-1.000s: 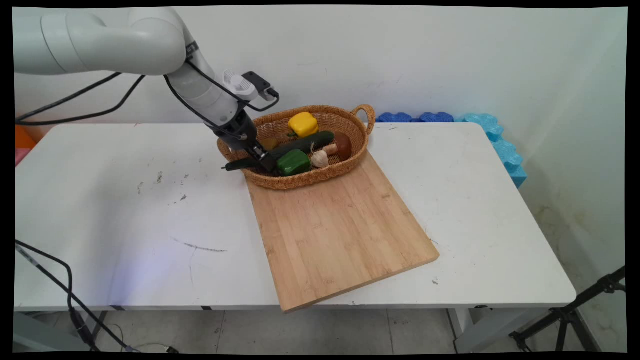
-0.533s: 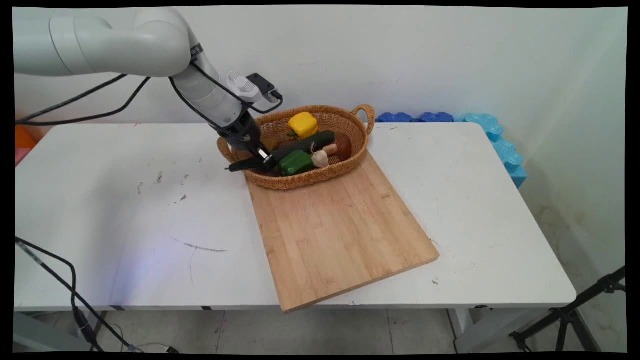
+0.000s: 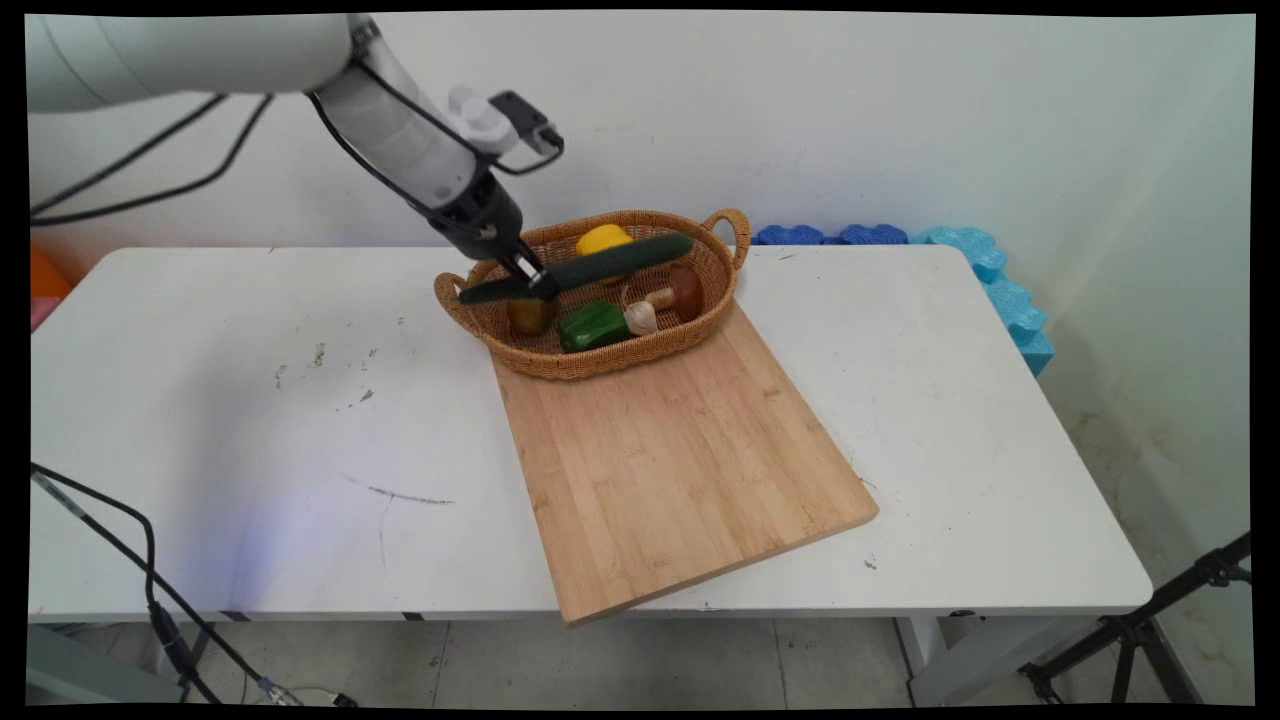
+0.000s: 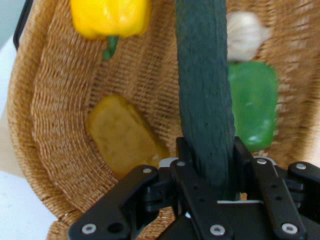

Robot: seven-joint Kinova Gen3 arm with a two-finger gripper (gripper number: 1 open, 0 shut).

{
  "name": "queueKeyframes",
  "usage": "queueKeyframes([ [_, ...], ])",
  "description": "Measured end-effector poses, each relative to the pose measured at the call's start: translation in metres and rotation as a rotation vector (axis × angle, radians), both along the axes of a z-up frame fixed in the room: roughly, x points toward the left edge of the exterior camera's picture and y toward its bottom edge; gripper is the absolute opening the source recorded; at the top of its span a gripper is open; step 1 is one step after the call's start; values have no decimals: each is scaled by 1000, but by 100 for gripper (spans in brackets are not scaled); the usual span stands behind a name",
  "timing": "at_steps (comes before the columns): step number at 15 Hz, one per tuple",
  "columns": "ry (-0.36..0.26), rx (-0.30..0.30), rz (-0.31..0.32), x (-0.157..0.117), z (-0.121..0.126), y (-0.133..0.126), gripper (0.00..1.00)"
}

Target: Place the picked object on the cutting board

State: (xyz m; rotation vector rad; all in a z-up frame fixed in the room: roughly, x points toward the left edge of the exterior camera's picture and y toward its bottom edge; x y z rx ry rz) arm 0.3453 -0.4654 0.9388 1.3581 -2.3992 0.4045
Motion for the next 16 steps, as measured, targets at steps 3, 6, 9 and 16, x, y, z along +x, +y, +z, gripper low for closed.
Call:
queueKeyframes([
  [3, 29, -41, -56, -2, 39, 18, 0],
  [6, 74, -71, -120, -6, 71, 46, 0],
  [9, 119, -78, -172, -16, 87, 79, 0],
  [16, 175, -23, -223, -54, 63, 149, 0],
])
